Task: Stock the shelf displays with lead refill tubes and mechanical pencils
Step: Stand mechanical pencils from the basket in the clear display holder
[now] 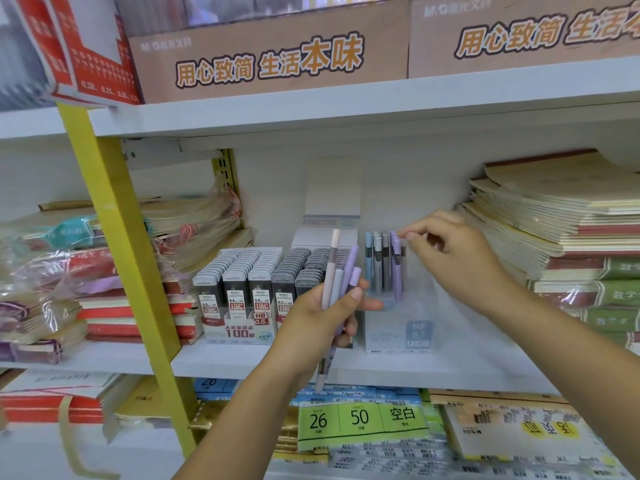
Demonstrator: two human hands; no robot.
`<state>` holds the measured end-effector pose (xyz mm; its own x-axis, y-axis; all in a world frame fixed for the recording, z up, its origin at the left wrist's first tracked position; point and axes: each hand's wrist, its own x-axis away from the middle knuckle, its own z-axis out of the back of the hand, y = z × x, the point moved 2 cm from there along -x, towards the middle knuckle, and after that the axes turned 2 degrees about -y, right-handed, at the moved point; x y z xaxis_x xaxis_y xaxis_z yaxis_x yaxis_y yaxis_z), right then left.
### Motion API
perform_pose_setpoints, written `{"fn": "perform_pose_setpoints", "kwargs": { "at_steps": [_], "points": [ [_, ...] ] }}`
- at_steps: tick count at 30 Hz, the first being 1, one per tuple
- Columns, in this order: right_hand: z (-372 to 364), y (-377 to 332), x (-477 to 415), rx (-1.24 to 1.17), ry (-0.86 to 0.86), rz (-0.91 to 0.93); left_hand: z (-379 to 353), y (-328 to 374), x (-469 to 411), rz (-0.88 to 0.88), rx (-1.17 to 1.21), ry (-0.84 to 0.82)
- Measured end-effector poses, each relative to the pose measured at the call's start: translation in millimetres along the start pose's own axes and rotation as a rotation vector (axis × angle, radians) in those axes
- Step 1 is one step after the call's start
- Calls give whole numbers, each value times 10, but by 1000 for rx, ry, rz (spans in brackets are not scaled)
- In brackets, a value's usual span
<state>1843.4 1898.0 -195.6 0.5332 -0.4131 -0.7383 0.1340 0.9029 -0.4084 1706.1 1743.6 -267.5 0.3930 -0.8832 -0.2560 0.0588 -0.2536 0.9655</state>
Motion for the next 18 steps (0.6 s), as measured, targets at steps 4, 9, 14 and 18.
{"fn": "perform_pose_setpoints", "kwargs": {
  "at_steps": [4,9,14,18],
  "points": [
    [-131,-363,154,-296,-365,-64,-68,35,34,-14,6,-57],
    [-115,-336,182,-483,-263,-216,-59,84,106,22,14,-107],
    [7,-271,147,-688,-118,-331,21,64,166,66,-1,-82],
    [4,-261,204,-810,-188,-350,11,35,146,26,-8,-39]
  ]
}}
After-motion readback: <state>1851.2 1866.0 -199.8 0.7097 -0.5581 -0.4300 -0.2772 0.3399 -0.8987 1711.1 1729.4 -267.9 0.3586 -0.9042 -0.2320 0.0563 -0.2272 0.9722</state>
